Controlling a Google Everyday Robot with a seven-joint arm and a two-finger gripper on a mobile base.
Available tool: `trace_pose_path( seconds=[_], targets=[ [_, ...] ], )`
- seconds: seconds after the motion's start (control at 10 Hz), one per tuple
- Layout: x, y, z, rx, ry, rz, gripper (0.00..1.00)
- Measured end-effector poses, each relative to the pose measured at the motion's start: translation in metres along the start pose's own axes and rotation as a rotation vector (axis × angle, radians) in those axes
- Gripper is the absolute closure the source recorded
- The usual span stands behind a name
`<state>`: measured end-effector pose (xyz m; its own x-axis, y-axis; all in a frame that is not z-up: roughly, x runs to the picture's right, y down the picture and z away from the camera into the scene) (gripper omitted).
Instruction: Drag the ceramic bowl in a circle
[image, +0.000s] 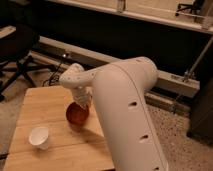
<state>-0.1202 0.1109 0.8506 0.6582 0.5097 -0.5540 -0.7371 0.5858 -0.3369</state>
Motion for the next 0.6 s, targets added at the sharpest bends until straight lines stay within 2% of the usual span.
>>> trace_pose_path(
  seconds=[0.1,0.3,0.6],
  targets=[
    [0.003,0.028,-0.004,-0.012,0.007,-0.079,1.00],
    [-0.010,0.074,-0.014,-0.032,-0.008,-0.207,1.00],
    [-0.058,0.139,-0.027,-0.040,-0.047,-0.410,1.00]
  ],
)
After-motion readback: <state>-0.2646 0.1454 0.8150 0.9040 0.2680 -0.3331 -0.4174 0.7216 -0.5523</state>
